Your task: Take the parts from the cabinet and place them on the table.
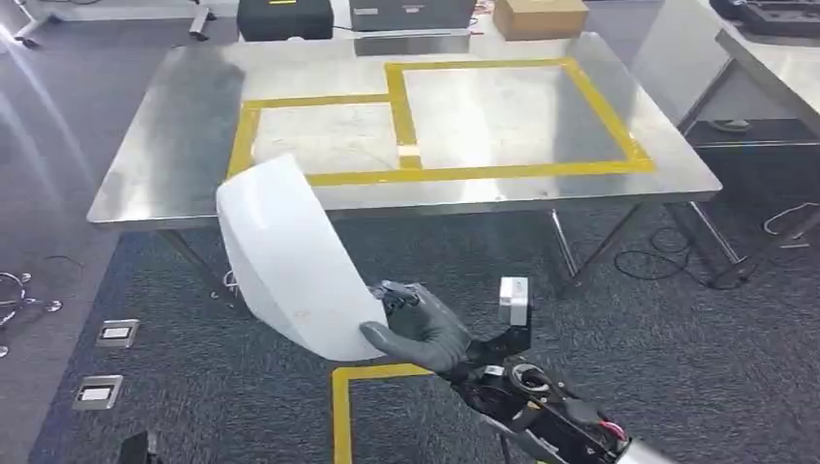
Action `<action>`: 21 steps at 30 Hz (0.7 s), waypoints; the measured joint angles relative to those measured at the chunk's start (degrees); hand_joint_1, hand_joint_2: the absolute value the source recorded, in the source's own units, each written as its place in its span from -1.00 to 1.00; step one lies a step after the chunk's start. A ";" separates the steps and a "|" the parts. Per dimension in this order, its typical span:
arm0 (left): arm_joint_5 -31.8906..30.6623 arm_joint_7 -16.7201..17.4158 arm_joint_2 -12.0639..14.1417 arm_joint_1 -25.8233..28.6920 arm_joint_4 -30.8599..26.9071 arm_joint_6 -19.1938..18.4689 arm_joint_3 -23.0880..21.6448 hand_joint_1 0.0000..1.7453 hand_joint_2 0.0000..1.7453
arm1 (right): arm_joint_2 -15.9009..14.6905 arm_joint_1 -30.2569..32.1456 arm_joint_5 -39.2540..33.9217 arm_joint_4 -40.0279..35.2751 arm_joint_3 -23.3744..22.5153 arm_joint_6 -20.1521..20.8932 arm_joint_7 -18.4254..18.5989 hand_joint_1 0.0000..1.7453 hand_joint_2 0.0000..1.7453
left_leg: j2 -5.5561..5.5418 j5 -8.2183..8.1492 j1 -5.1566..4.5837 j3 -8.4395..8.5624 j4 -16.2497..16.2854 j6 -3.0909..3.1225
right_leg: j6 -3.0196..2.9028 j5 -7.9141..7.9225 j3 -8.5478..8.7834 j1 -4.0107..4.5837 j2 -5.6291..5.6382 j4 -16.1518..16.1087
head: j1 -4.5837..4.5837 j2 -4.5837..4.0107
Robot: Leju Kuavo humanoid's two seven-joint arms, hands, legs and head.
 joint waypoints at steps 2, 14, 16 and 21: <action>0.00 0.00 -0.02 0.07 0.00 0.00 0.00 -1.00 1.00 | 0.00 -0.01 -0.02 0.00 0.00 0.00 0.17 1.00 1.00 | -0.13 -0.95 -0.03 1.41 0.00 -0.14 | -0.37 5.58 1.61 0.02 0.00 -6.57 | 0.39 0.00; -0.17 -0.07 -0.28 -0.50 0.00 -0.15 -0.07 -1.00 1.00 | -0.02 -0.24 -0.02 -0.35 -0.09 0.15 0.31 1.00 1.00 | -0.03 -6.70 0.33 -8.13 16.76 -3.43 | -3.62 9.32 9.25 0.23 0.02 -20.27 | -0.37 0.00; -0.17 -0.07 -0.26 -0.24 0.00 -0.13 -0.07 -1.00 1.00 | -0.02 -0.04 -0.02 -0.35 -0.09 0.15 0.31 1.00 1.00 | -0.02 -6.68 0.54 -10.09 16.11 -3.49 | -3.49 8.25 10.49 0.17 0.27 -20.27 | -1.03 0.00; -0.17 0.00 0.00 -0.22 0.00 0.00 -0.07 -1.00 1.00 | -0.02 -0.03 -0.02 -0.37 -0.09 0.17 0.26 1.00 1.00 | 0.90 3.39 0.41 -6.27 0.70 -2.79 | -1.93 4.54 12.69 0.45 0.40 -20.08 | -2.52 0.00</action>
